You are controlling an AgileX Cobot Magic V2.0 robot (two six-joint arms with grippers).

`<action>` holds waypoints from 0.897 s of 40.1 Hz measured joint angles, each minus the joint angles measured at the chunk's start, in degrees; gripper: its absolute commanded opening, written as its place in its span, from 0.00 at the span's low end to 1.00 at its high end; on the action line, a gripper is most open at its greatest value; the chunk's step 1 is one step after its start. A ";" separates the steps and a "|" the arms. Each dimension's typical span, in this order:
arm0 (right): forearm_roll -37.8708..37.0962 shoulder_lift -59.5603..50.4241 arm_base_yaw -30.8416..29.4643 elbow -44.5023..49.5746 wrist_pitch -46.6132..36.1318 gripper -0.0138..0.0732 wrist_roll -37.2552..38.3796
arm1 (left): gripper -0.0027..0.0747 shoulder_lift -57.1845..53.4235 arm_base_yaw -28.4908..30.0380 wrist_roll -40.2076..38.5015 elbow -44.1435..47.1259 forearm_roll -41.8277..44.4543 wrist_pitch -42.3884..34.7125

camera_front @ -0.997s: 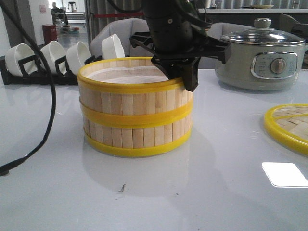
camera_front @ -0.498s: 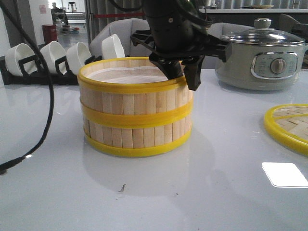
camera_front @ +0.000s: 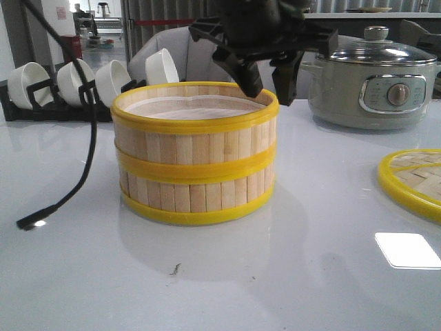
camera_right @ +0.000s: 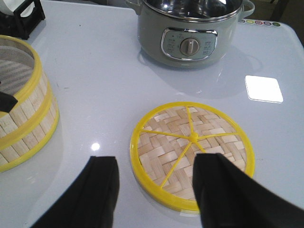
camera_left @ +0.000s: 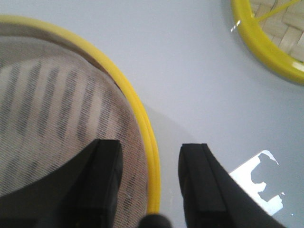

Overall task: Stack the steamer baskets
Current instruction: 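Open the left gripper and raise it away from the stack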

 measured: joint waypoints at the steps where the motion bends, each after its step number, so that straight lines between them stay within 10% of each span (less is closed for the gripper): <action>1: 0.00 0.00 0.00 0.00 0.11 0.69 0.00 | 0.50 0.00 0.00 0.00 -0.68 0.21 0.39; 8: 0.00 0.00 0.00 0.00 0.24 0.69 0.00 | 0.13 0.00 0.37 0.00 -5.87 1.53 4.40; 36: 0.00 0.00 0.00 0.00 0.24 0.69 0.00 | 0.16 -20.89 23.63 0.50 -7.46 2.25 7.89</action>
